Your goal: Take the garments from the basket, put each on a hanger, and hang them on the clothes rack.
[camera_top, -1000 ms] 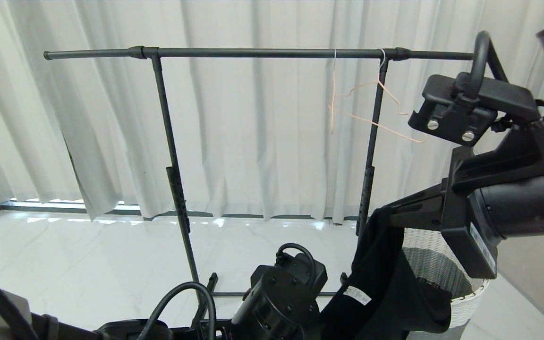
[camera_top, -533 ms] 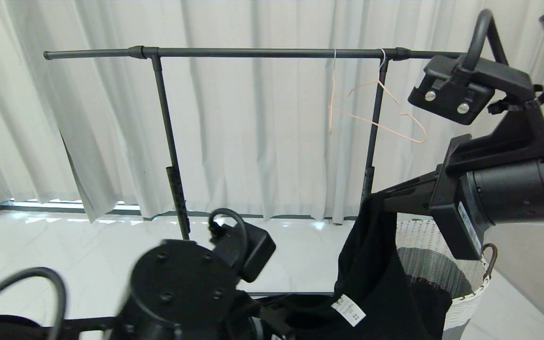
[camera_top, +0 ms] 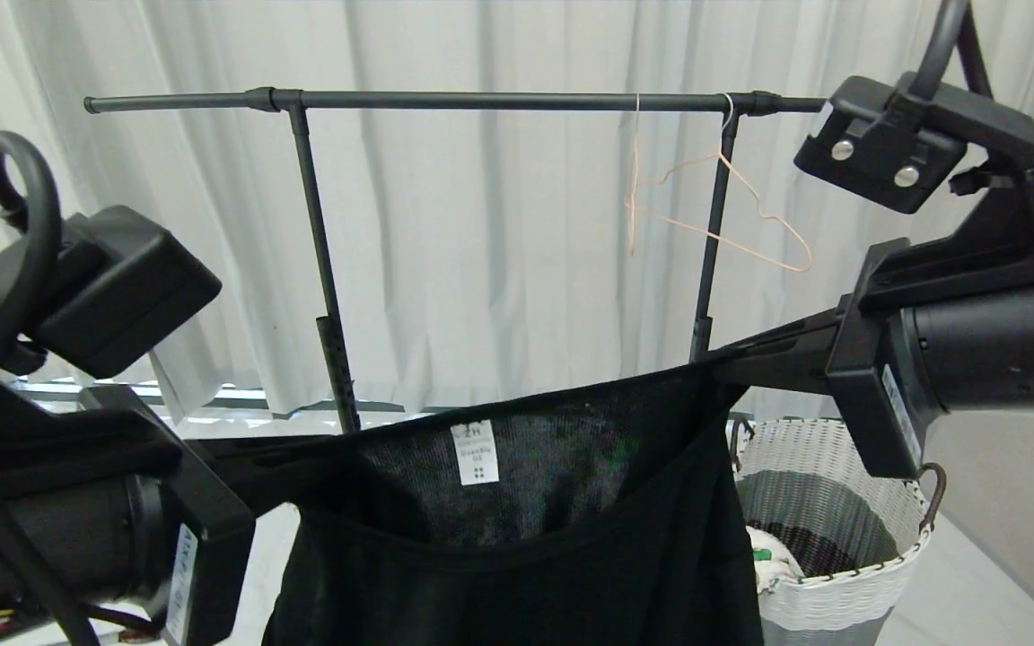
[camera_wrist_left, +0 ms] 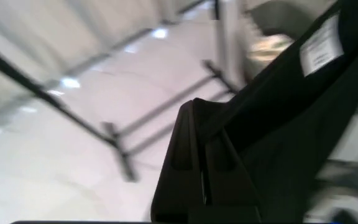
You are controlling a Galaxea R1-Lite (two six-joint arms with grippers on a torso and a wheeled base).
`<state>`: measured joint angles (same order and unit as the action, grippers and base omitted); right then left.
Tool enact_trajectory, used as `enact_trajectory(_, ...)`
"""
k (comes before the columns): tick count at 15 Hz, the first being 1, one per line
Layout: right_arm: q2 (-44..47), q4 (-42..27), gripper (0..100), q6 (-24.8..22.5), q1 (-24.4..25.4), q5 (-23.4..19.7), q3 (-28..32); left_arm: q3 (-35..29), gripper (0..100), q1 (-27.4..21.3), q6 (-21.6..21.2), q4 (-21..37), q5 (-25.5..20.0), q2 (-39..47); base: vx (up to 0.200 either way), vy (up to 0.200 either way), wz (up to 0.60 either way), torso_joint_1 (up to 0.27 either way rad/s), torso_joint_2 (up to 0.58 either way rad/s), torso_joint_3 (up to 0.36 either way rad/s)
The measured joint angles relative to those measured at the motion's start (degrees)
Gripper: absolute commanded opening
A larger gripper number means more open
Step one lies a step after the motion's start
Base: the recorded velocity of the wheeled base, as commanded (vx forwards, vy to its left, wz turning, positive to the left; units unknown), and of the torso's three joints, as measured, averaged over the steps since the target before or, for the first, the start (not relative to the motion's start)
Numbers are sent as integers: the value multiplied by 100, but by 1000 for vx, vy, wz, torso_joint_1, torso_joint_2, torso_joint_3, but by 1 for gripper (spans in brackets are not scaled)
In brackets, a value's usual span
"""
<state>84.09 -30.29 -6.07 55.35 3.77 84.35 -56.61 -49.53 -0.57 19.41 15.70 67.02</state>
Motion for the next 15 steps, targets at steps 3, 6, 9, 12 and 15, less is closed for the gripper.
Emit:
enact_trajectory(3,-304,0,0,95,2,290,-323,78,0,472,-809,7,-9,-101,0,0,0,0,0,0)
enact_trajectory(6,-617,-6,0,195,-11,310,-447,-123,0,406,-840,-195,-106,-77,0,0,0,0,0,0)
enact_trajectory(9,-744,-9,0,183,-99,315,-155,-866,0,234,-857,-285,-141,188,0,0,0,0,0,0)
enact_trajectory(12,-664,-79,0,165,-268,305,488,-1508,0,113,-991,-608,-145,605,0,0,0,0,0,0)
enact_trajectory(15,-650,-427,0,156,-356,296,768,-1609,0,55,-1270,-841,-158,874,0,0,0,0,0,0)
